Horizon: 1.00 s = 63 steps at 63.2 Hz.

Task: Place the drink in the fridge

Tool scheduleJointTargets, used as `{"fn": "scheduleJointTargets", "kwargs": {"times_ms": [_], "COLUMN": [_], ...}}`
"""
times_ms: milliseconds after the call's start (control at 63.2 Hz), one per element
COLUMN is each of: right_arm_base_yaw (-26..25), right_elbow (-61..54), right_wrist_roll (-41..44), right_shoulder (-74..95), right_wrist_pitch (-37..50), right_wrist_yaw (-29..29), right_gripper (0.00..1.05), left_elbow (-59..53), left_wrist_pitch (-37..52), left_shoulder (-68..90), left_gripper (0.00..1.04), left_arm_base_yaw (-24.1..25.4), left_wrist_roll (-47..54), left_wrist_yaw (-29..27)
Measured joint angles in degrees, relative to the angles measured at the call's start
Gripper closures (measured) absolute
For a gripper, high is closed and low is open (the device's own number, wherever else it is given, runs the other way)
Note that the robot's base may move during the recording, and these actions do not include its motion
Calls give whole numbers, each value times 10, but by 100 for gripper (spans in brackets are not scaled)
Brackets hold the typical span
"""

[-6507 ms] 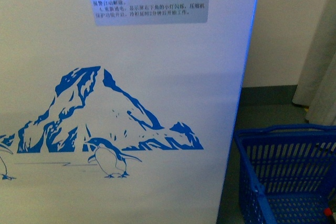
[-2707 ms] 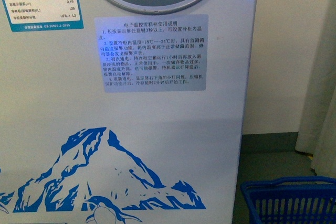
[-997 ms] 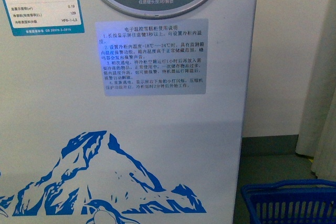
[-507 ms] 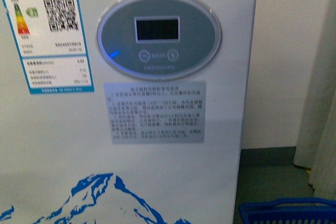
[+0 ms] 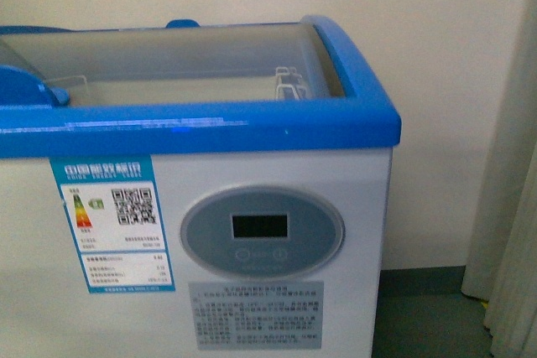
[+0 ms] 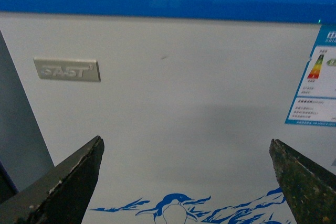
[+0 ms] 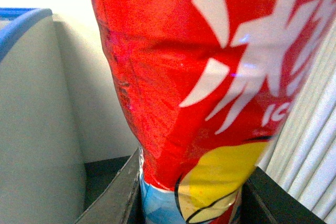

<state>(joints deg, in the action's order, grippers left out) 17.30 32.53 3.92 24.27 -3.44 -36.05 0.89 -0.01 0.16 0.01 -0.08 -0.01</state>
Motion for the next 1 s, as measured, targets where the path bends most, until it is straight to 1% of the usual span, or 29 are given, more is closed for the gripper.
{"fn": "scheduleJointTargets", "kwargs": {"times_ms": [997], "right_arm_base_yaw": [0], "right_elbow": [3], "right_wrist_roll": [0], "right_shoulder": [0], "right_wrist_pitch": [0], "right_wrist_yaw": [0], "right_gripper": [70], "left_elbow": [0], "left_wrist_pitch": [0], "left_shoulder": [0], "left_gripper": [8], "left_arm_base_yaw": [0], "left_wrist_roll": [0], "left_wrist_yaw": [0]}}
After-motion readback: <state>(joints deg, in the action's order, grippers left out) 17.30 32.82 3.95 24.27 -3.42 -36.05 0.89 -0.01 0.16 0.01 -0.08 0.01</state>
